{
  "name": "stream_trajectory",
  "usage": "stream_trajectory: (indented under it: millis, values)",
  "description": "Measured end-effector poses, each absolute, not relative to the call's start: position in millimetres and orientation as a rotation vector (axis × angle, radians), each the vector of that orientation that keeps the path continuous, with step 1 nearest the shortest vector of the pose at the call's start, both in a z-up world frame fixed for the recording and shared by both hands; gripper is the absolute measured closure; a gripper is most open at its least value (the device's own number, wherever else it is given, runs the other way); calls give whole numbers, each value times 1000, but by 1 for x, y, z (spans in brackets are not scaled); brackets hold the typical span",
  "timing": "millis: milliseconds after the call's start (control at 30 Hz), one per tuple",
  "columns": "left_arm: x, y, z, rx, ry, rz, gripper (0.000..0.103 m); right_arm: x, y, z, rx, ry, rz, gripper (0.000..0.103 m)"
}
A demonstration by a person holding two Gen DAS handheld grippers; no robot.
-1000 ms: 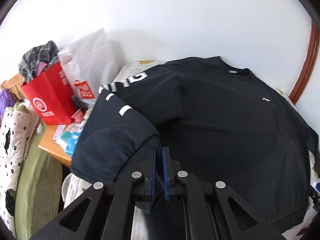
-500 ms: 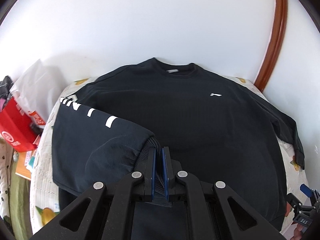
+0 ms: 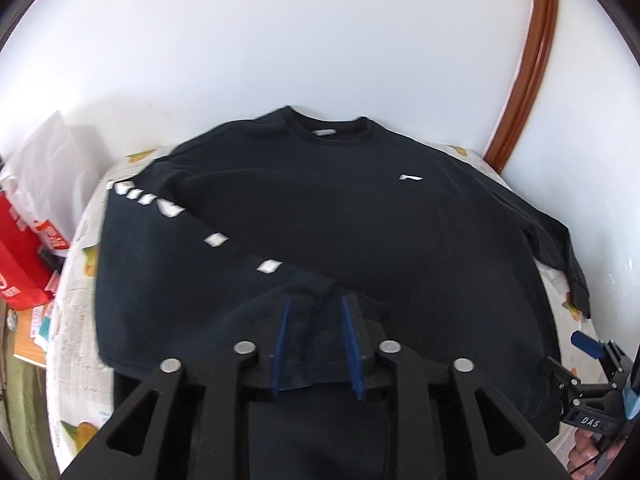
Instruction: Fold small clothes
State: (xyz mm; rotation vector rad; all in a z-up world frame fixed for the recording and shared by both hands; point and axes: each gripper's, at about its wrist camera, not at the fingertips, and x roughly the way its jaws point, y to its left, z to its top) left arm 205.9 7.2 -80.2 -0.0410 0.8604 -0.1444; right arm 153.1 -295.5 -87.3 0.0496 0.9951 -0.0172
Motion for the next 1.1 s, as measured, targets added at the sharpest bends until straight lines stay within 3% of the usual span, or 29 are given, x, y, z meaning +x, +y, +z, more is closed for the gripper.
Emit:
stream_trajectory:
  millis: [100,400,533,733,800,867,900,933,1100]
  values:
    - [193,39,-84,-67,848,-94,57,166,-261,-86,40,991,95,6]
    - [160,139,-130,-151,931,53,49,224,-162,-97,3,993,293,7]
    - [155,160,-151,-194,951,54,48,255,-132,-116,-99,1022,266,36]
    - [164,168,-170,-247,958,6,47,294,-119,-146,-81,1130,299,43]
    - [170,165,-175,-228,965,24,46,300,-116,-151,-52,1138,337,56]
    - [176,161,-177,-196,960,48,43,303,-107,-149,-46,1115,404,89]
    - [178,159,-177,-182,960,59,43,305,-102,-145,-64,1106,413,90]
    - [180,158,-177,-168,960,72,43,307,-100,-142,-77,1091,415,98]
    - [189,153,-180,-125,965,146,39,326,-116,-103,8,985,466,98]
